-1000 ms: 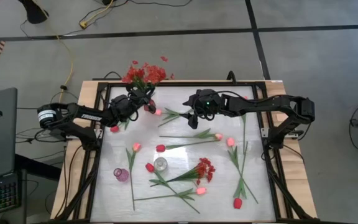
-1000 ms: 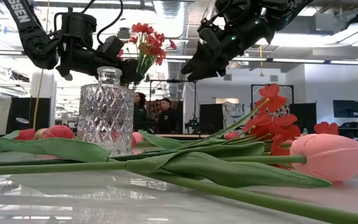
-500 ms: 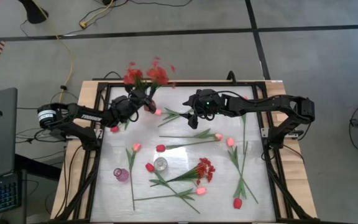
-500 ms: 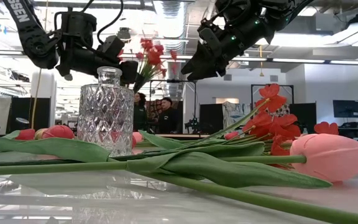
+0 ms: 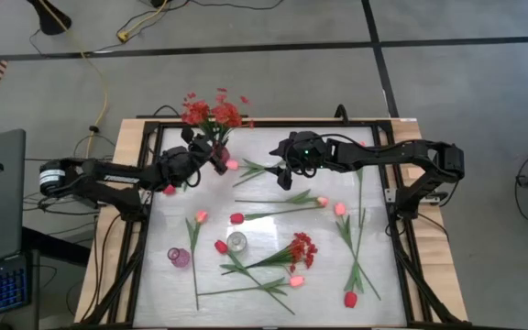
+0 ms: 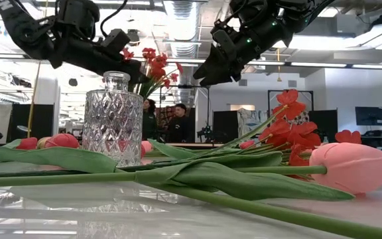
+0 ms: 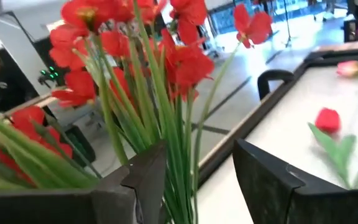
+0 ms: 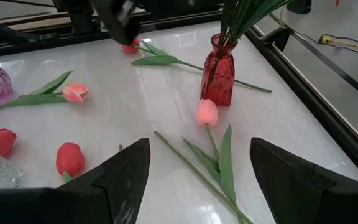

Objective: Sort flowers into vase by color
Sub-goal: Put the orange flowers into the red vase

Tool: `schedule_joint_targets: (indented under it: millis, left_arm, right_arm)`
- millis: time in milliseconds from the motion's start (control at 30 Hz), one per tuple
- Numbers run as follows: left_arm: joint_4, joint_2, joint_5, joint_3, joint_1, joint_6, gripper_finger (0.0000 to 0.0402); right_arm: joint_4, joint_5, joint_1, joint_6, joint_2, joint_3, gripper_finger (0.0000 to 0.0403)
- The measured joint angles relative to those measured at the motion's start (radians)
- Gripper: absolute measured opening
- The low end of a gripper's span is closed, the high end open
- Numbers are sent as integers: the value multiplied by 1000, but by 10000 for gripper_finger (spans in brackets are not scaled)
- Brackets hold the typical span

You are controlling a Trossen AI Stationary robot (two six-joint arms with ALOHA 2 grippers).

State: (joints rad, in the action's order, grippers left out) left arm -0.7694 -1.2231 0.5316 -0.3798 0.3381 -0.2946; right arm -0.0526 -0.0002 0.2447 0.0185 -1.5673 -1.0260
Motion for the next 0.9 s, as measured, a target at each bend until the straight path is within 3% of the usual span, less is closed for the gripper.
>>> schedule_joint_targets:
  millis: [200, 400, 600, 767, 900]
  left_arm:
    - [229, 103, -45, 0, -42, 121, 174]
    - [386, 184, -90, 0, -114, 238, 173]
    - [461, 228, -135, 0, -213, 280, 173]
    - [495, 239, -131, 0, -292, 251, 173]
    - [498, 238, -127, 0, -341, 216, 173]
  right_arm:
    - [4, -8, -9, -8, 0, 0, 302]
    - [18, -83, -83, -133, 0, 0, 302]
    - [33, -105, -219, -226, 0, 0, 302]
    - [-19, -104, -337, -216, 0, 0, 302]
    - [-37, -46, -420, -153, -32, -13, 302]
